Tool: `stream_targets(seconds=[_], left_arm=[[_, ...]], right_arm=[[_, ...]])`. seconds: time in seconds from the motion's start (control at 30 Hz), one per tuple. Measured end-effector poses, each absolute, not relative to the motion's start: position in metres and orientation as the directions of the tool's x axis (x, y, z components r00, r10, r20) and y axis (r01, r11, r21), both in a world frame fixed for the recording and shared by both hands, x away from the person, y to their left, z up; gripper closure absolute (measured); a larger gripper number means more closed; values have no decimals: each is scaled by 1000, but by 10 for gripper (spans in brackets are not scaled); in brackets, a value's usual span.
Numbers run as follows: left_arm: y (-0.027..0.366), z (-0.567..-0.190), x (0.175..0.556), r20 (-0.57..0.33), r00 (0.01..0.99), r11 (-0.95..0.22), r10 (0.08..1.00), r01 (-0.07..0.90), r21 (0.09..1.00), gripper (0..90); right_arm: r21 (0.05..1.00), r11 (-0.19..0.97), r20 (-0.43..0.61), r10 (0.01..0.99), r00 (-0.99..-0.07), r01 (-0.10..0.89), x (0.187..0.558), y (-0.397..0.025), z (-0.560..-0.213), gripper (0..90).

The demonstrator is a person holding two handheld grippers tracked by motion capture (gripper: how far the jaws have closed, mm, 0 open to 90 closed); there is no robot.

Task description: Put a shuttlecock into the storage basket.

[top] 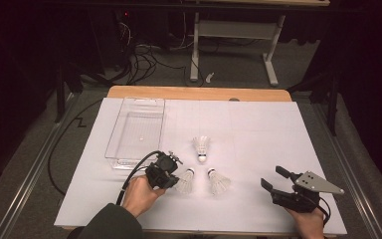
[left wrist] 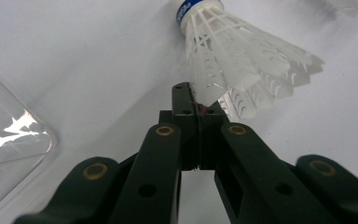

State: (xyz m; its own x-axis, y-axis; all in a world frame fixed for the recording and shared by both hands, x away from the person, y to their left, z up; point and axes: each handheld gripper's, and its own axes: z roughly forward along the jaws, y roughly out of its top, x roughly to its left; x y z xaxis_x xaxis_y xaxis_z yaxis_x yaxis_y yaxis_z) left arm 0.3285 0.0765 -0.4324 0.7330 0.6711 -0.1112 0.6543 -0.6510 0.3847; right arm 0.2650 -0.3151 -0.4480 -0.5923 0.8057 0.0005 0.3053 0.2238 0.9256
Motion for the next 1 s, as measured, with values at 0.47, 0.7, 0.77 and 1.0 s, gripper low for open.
stream_targets(seconds=[0.47,0.7,0.77,1.0], left_arm=[[82,-427,327,-126,735,-642,666,651,404,897],[83,-424,327,-130,737,-641,663,649,410,896],[84,-422,326,-131,738,-639,662,647,415,896],[85,-413,325,-132,740,-633,660,641,434,896]], right_arm=[[925,225,0,806,-592,305,265,-315,-448,298],[926,226,-2,805,-593,303,265,-315,-448,298],[926,225,-1,805,-593,304,265,-315,-448,299],[925,225,0,805,-593,305,265,-315,-448,298]])
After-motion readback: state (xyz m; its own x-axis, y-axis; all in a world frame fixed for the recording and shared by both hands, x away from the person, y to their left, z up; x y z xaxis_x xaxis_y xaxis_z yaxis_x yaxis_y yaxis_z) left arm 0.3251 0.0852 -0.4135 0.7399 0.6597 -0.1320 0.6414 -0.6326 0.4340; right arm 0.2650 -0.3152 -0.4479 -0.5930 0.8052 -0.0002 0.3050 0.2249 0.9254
